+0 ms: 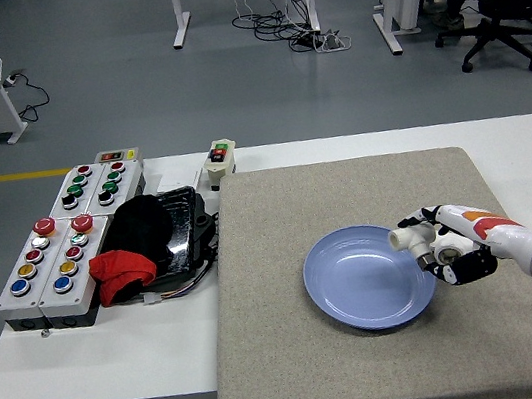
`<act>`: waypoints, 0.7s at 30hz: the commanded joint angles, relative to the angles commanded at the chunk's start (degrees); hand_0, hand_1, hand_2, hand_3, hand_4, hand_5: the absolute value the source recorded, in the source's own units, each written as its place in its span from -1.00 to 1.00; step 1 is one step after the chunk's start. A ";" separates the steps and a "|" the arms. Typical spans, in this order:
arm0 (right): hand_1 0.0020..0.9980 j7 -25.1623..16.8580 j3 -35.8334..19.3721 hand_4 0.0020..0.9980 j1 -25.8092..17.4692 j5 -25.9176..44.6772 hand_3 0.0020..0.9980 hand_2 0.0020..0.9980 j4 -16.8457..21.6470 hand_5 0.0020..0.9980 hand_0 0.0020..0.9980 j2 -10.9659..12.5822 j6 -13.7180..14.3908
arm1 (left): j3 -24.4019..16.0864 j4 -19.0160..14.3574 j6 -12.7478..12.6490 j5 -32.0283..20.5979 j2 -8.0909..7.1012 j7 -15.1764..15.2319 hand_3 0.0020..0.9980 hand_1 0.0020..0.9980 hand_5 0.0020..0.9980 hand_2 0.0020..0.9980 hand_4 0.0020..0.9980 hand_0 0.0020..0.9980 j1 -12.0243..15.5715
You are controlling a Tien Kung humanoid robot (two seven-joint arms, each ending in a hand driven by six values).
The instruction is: Pick pipe place plate twice
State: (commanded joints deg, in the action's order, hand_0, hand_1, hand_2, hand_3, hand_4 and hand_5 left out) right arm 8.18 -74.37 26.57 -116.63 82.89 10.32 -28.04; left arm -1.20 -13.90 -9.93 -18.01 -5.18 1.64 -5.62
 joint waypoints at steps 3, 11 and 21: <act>0.22 -0.09 2.54 -0.03 2.58 -0.78 0.37 0.20 -2.81 -0.85 0.54 -1.14 0.11 | 0.06 -0.01 -0.10 -0.20 0.05 0.09 0.22 0.17 1.00 0.20 -0.40 0.25 0.13; 0.30 0.84 6.98 -0.04 6.94 -5.36 0.38 0.23 -10.32 -0.84 0.58 -3.26 -0.29 | 1.19 -0.16 -0.66 -1.72 -0.01 0.86 0.22 0.16 1.00 0.20 -0.39 0.25 0.41; 0.91 -3.28 9.61 0.27 7.40 -13.24 0.80 1.00 -13.75 -0.80 1.00 -3.29 3.55 | 0.41 -0.17 -0.90 -0.86 -0.03 0.74 0.21 0.16 1.00 0.19 -0.40 0.25 0.81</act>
State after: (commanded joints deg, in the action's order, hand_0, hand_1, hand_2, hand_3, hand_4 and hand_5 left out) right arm 4.90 -64.76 33.96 -129.86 69.14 7.03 -24.49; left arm -0.79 -14.07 -10.82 -18.87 -5.21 2.38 -4.82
